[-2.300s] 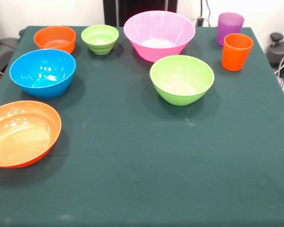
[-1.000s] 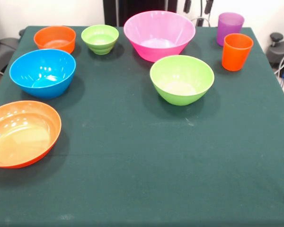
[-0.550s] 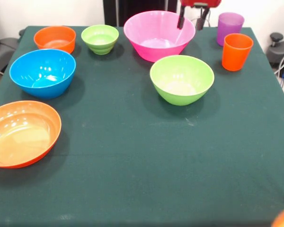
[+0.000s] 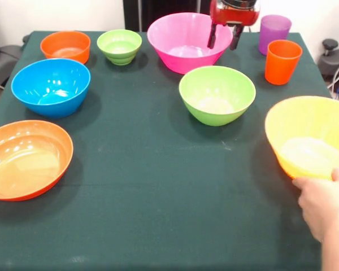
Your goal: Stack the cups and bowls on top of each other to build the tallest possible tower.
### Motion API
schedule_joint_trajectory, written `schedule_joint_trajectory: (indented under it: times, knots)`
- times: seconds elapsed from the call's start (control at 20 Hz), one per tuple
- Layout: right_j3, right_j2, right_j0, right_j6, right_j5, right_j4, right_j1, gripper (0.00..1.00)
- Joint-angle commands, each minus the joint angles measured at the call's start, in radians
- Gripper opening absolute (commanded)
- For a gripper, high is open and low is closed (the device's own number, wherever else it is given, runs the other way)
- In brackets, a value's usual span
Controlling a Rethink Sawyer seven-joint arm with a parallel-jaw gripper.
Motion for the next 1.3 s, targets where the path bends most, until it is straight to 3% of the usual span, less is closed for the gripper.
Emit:
schedule_joint_trajectory:
  times: [0.05,0.35,1.3]
  knots:
    - [0.01,0.068,-0.045,0.133,-0.025,-0.029,-0.034,1.0]
    - [0.092,0.082,-0.072,0.129,0.048,-0.022,-0.161,1.0]
    - [0.098,0.082,-0.059,0.142,0.097,0.004,-0.204,1.0]
